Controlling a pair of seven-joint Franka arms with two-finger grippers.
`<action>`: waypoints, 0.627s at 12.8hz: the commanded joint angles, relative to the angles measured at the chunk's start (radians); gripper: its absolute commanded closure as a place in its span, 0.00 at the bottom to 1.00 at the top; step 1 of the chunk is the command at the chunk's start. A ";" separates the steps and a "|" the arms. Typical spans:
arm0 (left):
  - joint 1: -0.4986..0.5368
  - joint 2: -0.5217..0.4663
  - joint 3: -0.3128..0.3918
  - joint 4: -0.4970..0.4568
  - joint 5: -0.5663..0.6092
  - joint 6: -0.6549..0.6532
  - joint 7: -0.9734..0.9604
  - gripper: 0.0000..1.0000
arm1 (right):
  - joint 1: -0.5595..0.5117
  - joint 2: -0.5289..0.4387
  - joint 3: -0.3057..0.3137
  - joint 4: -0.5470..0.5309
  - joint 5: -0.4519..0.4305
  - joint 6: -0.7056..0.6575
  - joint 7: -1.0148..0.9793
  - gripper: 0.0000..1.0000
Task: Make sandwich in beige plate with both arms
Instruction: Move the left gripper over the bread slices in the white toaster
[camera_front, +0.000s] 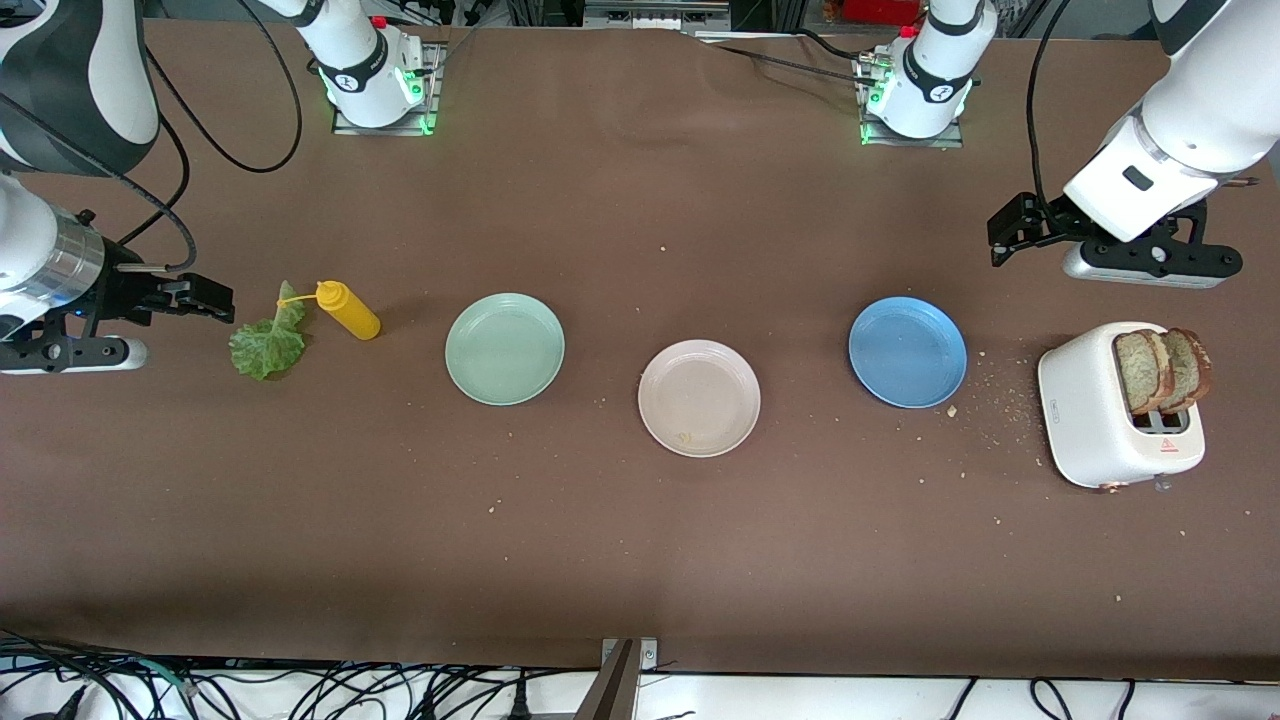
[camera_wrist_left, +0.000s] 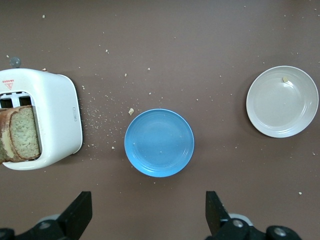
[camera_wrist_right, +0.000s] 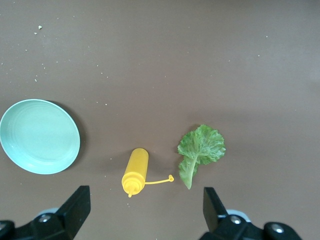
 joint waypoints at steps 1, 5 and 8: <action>0.000 0.005 0.001 0.021 -0.015 -0.023 -0.001 0.00 | 0.004 -0.003 -0.001 0.001 -0.005 -0.006 0.013 0.00; 0.008 0.011 0.008 0.021 -0.012 -0.021 0.008 0.00 | 0.004 -0.003 -0.001 0.001 -0.005 -0.003 0.013 0.00; 0.025 0.063 0.013 0.061 -0.011 -0.018 0.007 0.00 | 0.004 -0.003 -0.001 -0.001 -0.005 -0.006 0.013 0.00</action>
